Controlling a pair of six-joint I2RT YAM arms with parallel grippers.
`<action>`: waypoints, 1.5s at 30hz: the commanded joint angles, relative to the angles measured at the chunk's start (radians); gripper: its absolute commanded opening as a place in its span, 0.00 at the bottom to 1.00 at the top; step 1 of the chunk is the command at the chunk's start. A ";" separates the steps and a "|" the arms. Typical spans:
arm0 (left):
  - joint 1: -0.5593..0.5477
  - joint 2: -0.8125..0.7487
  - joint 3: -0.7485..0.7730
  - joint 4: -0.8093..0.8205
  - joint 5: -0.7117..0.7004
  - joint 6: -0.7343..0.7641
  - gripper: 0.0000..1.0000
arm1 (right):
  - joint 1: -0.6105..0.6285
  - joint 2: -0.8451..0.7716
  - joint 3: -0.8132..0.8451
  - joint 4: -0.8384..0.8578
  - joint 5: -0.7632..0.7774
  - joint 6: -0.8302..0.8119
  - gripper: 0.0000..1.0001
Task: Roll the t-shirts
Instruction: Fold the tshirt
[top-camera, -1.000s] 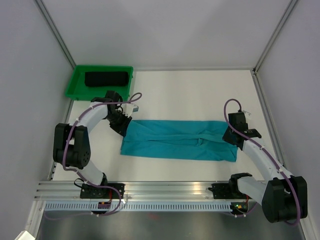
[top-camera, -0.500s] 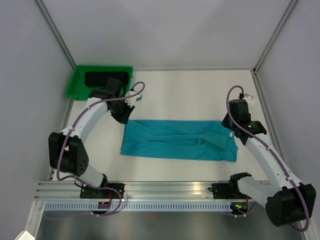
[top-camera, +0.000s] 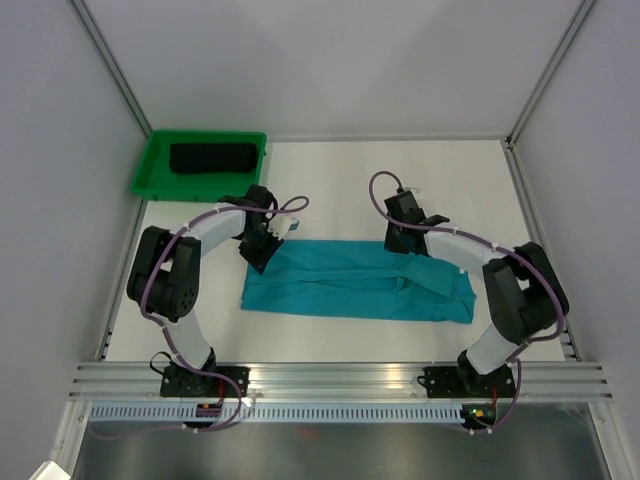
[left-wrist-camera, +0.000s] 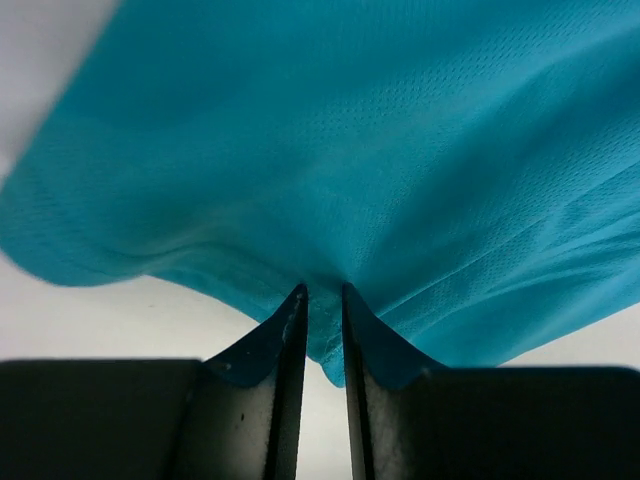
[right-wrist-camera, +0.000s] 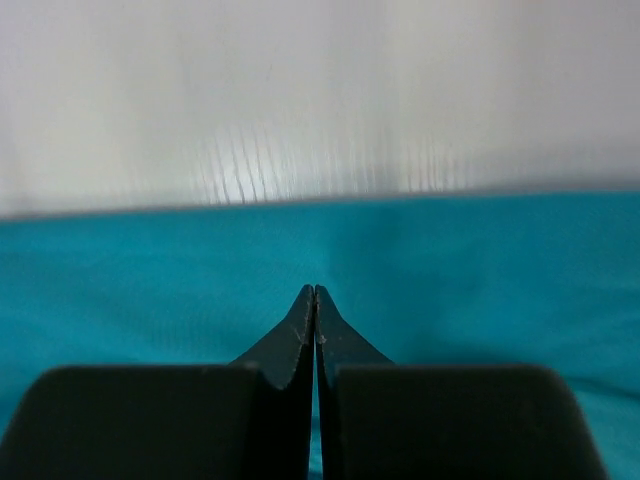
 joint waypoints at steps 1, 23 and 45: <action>-0.001 0.015 -0.050 0.023 -0.027 -0.036 0.25 | -0.012 0.095 0.075 0.081 0.033 0.011 0.00; 0.009 -0.100 -0.072 -0.015 0.024 0.039 0.24 | -0.112 0.263 0.223 0.064 0.008 -0.080 0.00; 0.008 -0.031 -0.054 0.057 0.022 -0.007 0.26 | -0.069 -0.054 -0.181 0.049 -0.013 -0.011 0.00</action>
